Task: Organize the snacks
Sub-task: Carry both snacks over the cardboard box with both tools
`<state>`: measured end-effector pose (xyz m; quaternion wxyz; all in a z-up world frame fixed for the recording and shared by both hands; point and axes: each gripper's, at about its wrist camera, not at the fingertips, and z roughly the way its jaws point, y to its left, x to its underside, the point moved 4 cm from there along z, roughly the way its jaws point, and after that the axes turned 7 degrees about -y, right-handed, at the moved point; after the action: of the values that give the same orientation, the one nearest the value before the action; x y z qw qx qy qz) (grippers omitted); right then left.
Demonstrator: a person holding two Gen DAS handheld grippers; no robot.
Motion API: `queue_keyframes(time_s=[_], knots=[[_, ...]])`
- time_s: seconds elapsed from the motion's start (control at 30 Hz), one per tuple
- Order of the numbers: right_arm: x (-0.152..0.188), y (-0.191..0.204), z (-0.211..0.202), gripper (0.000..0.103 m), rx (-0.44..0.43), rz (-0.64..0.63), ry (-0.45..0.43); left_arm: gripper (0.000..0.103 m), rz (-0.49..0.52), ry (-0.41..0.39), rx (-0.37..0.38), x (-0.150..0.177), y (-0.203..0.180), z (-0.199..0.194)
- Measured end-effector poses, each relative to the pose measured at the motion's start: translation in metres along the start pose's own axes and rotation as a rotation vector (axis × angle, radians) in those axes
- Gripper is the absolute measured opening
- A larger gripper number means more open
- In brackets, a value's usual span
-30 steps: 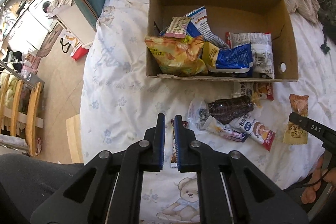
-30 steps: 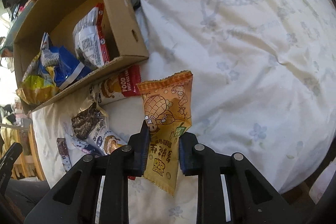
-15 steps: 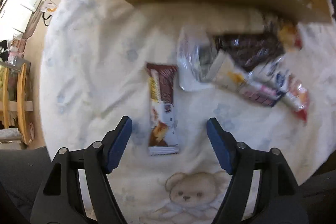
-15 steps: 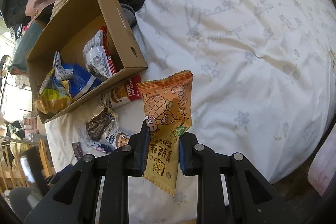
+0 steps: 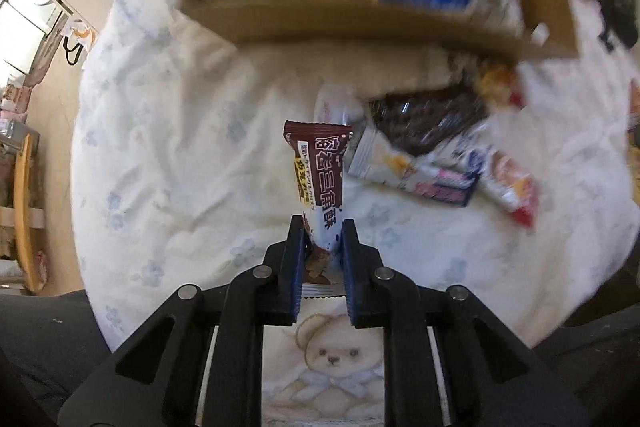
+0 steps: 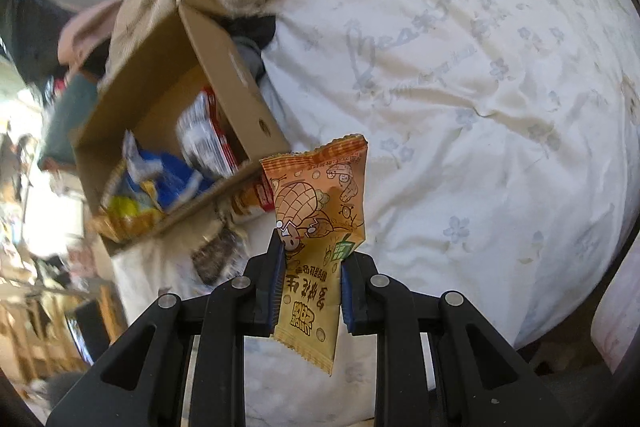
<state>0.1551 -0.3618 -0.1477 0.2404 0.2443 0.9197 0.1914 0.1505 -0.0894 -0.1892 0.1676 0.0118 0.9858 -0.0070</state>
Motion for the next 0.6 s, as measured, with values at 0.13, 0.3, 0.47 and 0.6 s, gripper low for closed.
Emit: queue_keyframes(time_s=[0.13, 0.3, 0.47, 0.6], knots=[[-0.016, 0.005, -0.025, 0.024, -0.088, 0.046, -0.095, 0.014, -0.004, -0.142, 0.07, -0.015, 0.007, -0.056], [-0.031, 0.027, -0.039, 0.024, -0.155, 0.022, -0.175, 0.014, -0.017, -0.325, 0.125, -0.051, 0.022, -0.109], [-0.049, 0.065, -0.03, 0.024, -0.165, -0.066, -0.194, 0.014, -0.04, -0.364, 0.145, -0.103, 0.028, -0.115], [-0.063, 0.095, -0.012, 0.025, -0.176, -0.128, -0.186, 0.014, -0.045, -0.347, 0.143, -0.13, 0.028, -0.106]])
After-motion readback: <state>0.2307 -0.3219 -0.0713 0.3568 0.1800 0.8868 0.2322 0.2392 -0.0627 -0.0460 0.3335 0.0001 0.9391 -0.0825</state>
